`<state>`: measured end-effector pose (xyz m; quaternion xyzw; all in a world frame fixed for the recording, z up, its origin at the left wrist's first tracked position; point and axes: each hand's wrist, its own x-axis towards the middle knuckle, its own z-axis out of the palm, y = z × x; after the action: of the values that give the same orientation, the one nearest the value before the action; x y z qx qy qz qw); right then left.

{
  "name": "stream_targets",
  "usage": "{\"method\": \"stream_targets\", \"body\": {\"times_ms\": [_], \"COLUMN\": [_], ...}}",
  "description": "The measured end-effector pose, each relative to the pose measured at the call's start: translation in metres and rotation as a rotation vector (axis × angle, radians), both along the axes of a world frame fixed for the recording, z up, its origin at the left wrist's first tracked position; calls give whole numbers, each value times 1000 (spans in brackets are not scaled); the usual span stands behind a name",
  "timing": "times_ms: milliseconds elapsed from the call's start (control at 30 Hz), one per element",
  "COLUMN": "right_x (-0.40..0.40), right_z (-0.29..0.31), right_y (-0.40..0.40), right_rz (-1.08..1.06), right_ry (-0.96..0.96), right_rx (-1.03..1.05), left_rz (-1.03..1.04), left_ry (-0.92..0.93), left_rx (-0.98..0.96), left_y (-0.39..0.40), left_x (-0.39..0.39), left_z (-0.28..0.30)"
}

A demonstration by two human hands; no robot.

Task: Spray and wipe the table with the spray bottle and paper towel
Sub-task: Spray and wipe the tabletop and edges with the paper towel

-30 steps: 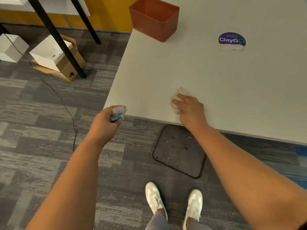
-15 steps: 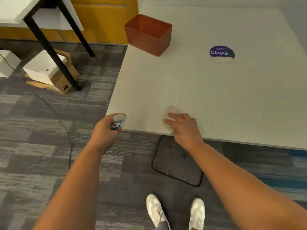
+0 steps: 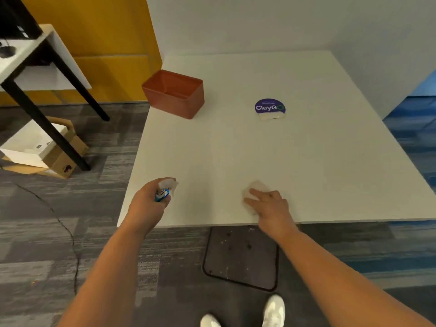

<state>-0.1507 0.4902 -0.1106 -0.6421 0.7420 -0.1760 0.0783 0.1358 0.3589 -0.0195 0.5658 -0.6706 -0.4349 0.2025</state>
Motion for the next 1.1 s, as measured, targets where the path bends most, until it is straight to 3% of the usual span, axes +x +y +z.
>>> {"method": "stream_targets", "body": {"times_ms": [67, 133, 333, 500, 567, 700, 733, 867, 967, 1033, 1100], "right_x": [14, 12, -87, -137, -121, -93, -98, -156, -196, -191, -166], "right_z": [-4, 4, 33, 18, 6, 2, 7, 27, 22, 13, 3], "right_y": [15, 15, -7, 15, 25, 32, 30, 14, 18, 24, 29], "right_rz": [270, 402, -107, -372, -272, 229, 270, -120, -344, -390, -258], "right_ry": [-51, -96, -29, 88, 93, 54, 49, 37, 50, 89, 73], "right_rx": [19, 6, -214, 68, 70, -11, -40, -126, -38, 2, -35], "left_rz": [-7, -10, -11, 12, 24, 39, 40, 27, 5, -1, -16], "left_ry": [-16, -37, 11, 31, 37, 41, 47, 56, 59, 59, 68], "left_rx": [-1, -8, -36, -58, -58, -61, -58, -55, -49, -47, -39], "left_y": [0, -2, -3, 4, 6, 9, 10, 7, 2, -2, -5], "left_x": [-13, -25, -68, -105, -118, -141, -146, -160, -167, -171, -176], "left_z": [4, 8, 17, 16, 14, 10, 9, 4, -1, -4, -5]}}
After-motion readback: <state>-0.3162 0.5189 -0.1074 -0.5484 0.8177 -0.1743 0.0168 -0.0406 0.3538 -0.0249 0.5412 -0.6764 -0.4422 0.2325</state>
